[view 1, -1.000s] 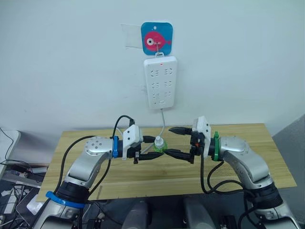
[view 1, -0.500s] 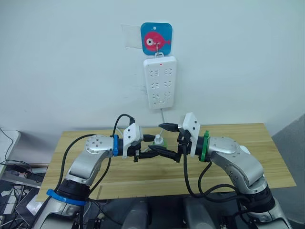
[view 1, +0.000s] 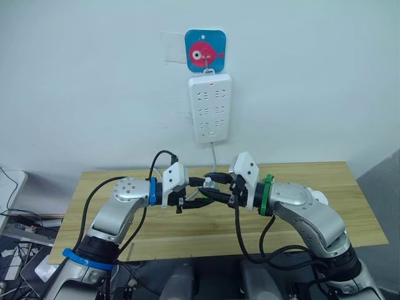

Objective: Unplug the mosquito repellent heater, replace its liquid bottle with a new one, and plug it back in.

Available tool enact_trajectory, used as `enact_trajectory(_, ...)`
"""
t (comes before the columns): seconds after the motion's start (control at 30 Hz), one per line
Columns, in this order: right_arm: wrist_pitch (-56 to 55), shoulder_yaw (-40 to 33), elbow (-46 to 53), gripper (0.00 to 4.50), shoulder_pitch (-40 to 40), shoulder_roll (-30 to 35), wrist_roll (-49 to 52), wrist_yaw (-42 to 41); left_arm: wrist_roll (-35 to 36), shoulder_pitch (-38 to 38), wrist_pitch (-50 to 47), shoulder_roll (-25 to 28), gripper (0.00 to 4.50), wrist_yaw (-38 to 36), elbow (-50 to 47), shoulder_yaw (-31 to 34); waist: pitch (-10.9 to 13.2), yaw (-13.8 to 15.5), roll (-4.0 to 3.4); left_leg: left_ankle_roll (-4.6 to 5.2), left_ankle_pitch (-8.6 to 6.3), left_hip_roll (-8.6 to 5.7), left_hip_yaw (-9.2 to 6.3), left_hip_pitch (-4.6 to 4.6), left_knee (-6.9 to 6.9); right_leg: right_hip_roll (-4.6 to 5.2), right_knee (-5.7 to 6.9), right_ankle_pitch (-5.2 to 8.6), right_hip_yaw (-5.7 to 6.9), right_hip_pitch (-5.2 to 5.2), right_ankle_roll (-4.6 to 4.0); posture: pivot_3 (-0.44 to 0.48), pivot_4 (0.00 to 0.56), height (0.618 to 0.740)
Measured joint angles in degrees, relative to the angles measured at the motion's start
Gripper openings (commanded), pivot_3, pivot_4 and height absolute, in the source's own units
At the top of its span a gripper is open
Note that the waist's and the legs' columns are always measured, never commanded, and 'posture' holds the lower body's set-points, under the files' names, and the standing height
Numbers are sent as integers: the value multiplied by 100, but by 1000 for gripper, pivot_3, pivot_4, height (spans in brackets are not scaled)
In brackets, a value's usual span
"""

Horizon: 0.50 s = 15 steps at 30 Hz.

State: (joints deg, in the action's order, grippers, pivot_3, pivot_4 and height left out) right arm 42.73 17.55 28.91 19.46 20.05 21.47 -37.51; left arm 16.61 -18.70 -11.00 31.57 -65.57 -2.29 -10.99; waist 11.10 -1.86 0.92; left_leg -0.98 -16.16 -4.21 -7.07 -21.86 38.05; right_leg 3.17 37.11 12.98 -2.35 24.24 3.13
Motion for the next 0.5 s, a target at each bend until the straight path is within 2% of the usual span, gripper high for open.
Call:
enact_trajectory(0.13,-227,-71,-214,2125,-15,249,3,-220,4,-2,-1,-16,2205,0,-10,-1,-2,3,2,1,0,-3,0,1,1,-1,-1,0,1,-4,0,-31,163,740)
enact_trajectory(0.5,-757,-48,-552,2125,-239,279,-112,-344,8,-35,-1,-41,2205,-4,-10,-1,-2,1,2,0,0,-1,1,1,1,-1,0,0,0,-3,0,-35,165,740)
